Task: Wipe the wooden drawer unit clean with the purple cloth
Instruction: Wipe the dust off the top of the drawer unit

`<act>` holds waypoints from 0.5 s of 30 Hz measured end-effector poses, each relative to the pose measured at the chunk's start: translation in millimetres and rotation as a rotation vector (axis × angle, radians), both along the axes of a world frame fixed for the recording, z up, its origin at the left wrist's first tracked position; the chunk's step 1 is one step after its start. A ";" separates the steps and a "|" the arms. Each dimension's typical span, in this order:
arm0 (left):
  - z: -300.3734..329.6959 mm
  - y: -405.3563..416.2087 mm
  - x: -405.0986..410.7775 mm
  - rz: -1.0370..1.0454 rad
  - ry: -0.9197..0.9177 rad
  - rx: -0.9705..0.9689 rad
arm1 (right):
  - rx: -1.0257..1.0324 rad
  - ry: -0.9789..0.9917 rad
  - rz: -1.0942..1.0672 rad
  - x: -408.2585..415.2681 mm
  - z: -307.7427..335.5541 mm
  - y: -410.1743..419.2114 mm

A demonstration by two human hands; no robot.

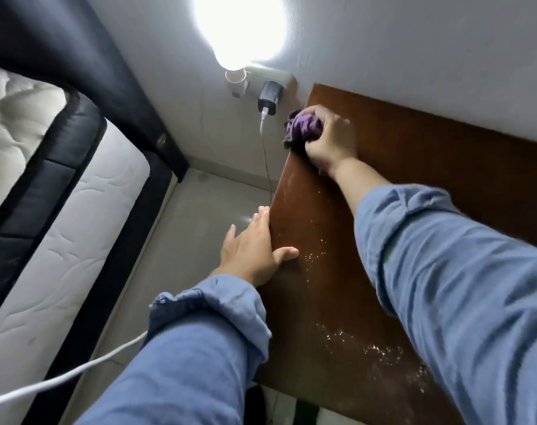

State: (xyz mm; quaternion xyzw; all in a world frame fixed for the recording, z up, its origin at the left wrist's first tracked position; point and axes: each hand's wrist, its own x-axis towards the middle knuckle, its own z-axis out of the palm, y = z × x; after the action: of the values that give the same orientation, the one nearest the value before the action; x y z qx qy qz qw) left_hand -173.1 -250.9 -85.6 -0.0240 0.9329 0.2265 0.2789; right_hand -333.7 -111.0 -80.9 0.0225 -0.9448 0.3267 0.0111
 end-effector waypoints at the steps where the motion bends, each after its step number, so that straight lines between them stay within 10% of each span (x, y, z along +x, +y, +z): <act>1: 0.6 1.1 1.1 -0.005 -0.002 -0.005 | -0.017 -0.002 0.012 20.8 -1.1 -1.1; 15: 14.0 -9.8 64.8 -0.050 0.103 -0.026 | -0.123 -0.077 -0.005 127.8 -8.6 -13.4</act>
State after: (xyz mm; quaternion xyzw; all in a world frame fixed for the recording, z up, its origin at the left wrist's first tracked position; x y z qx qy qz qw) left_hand -108.3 -260.7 -71.6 0.0073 0.9492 0.2082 0.2360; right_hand -205.9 -124.3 -89.4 0.0067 -0.9228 0.3846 -0.0232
